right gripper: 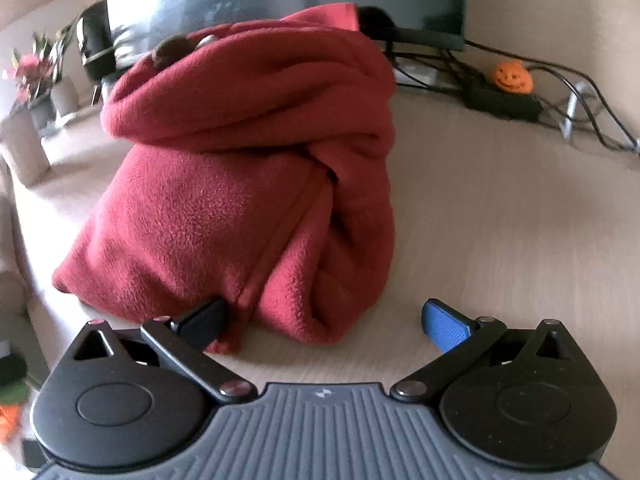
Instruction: Fold clothes
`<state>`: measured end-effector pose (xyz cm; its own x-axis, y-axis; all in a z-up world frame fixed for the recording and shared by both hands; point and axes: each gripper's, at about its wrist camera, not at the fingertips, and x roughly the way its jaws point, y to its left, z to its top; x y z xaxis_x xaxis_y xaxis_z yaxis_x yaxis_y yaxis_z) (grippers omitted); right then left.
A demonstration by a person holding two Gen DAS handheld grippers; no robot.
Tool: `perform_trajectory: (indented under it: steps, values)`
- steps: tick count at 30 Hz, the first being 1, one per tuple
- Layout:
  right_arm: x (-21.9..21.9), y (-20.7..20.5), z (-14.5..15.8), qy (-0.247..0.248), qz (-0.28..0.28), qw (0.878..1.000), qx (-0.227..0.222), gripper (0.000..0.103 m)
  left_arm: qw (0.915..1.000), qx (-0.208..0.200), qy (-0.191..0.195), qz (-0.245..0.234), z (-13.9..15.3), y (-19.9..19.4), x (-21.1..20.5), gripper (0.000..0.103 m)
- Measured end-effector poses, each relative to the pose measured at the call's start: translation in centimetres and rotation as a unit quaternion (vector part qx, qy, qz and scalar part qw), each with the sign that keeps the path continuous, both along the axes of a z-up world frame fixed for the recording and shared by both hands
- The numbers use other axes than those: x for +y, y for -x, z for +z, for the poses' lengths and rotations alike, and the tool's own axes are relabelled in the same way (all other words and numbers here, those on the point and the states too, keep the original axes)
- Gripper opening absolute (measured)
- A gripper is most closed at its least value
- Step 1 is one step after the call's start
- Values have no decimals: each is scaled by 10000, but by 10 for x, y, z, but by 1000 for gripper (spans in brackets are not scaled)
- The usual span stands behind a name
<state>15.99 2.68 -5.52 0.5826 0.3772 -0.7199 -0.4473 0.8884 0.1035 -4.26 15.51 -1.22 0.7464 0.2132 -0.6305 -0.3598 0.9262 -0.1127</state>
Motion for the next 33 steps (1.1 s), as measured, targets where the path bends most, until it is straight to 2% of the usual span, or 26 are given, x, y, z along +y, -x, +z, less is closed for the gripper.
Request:
perform_trajectory:
  steps: [5, 9, 13, 15, 16, 19, 24, 27, 33]
  values:
    - [-28, 44, 24, -337, -285, 9986, -298, 103, 9998, -16, -185, 5, 5, 28, -6, 103]
    - [-46, 107, 33, -406, -752, 9940, -685, 103, 9995, -68, -243, -186, 13, 47, -9, 103]
    - [-64, 171, 41, -473, -1220, 9856, -1072, 103, 9970, -504, -506, -308, 13, 77, -22, 103]
    - [-73, 202, 32, -461, -1616, 9776, -1270, 103, 9940, -720, -783, -245, 5, 94, -31, 103]
    - [-74, 213, 26, -430, -1751, 9759, -1227, 103, 9924, -757, -935, -250, 0, 101, -36, 103]
    - [-75, 224, 19, -320, -1573, 9835, -833, 103, 9901, -600, -1132, -572, -4, 107, -41, 103]
    - [-78, 234, 24, -220, -1780, 9783, -1035, 103, 9937, -611, -675, -654, -2, 115, -35, 103]
    - [-74, 236, 21, -138, -1755, 9798, -949, 103, 9952, -447, -543, -675, -10, 119, -35, 103]
    - [-60, 238, 25, 19, -1501, 9836, -1004, 103, 9961, -507, -482, -538, -9, 129, -34, 103]
